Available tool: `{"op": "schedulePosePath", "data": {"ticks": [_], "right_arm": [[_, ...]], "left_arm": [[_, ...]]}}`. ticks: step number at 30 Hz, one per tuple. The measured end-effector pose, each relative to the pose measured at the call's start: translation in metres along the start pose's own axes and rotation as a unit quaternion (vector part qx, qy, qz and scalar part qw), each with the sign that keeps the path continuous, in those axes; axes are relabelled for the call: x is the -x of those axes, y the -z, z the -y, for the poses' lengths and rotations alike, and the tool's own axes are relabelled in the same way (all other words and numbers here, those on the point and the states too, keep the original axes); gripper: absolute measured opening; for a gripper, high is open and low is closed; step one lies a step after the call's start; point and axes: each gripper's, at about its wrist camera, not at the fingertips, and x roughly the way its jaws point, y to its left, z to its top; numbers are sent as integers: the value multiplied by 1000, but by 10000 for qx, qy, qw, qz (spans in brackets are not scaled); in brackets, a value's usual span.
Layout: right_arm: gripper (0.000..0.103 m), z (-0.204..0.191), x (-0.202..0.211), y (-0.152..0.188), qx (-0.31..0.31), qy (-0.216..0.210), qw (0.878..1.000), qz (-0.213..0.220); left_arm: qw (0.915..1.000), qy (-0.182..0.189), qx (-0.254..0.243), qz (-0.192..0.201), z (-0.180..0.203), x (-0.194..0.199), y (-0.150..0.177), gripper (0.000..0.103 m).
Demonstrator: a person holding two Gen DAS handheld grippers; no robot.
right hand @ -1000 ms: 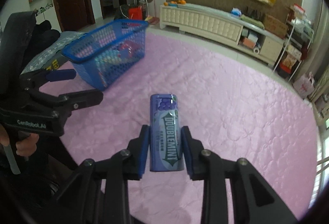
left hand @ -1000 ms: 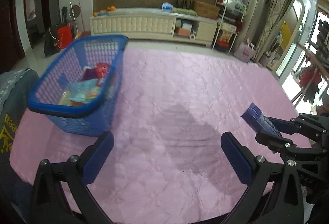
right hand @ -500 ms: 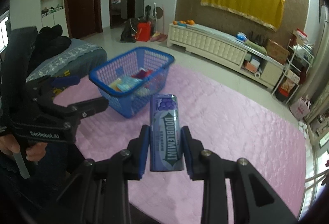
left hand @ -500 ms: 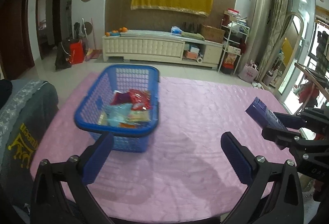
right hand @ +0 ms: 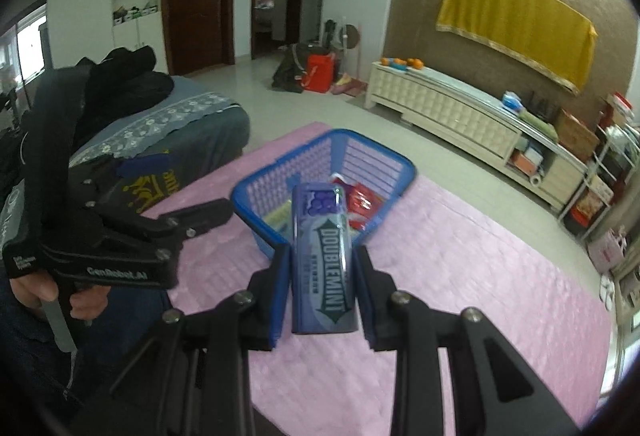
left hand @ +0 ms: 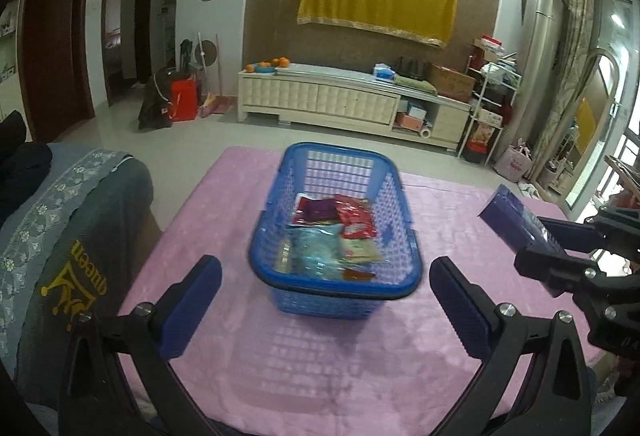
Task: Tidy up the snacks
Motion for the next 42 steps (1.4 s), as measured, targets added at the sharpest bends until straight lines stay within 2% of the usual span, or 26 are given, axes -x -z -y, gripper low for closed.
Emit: {"op": "schedulePosePath", "data": {"ticks": [9,15,22,27,30,34,42], "right_arm": [[35,-17,-64,-20,129,-198,9991,-353],[35,-14,-105,-22,122,-217,9973,-696],[35,-12,-138,-25,431,-45,9947,-931],[35,-1,-154,-22,385,172,9920,-1190],[37,-4,-151,-17,455,247,9910,-1232],[56,-3,-131,-11,367,283,9930,-1091],[62,6,-58,10,-341,343,9972,-567]], "left_arm": [[9996,-237,72,-138,-41,-32,-4,103],[9979,-188,444,-435,-72,-66,6,103],[9978,-137,381,-524,-76,-84,8,103],[9975,-181,339,-592,-70,-92,8,103],[9972,-267,264,-641,-64,-93,11,103],[9970,-199,286,-686,-55,-84,18,103],[9980,-35,352,-523,-29,-39,27,103]]}}
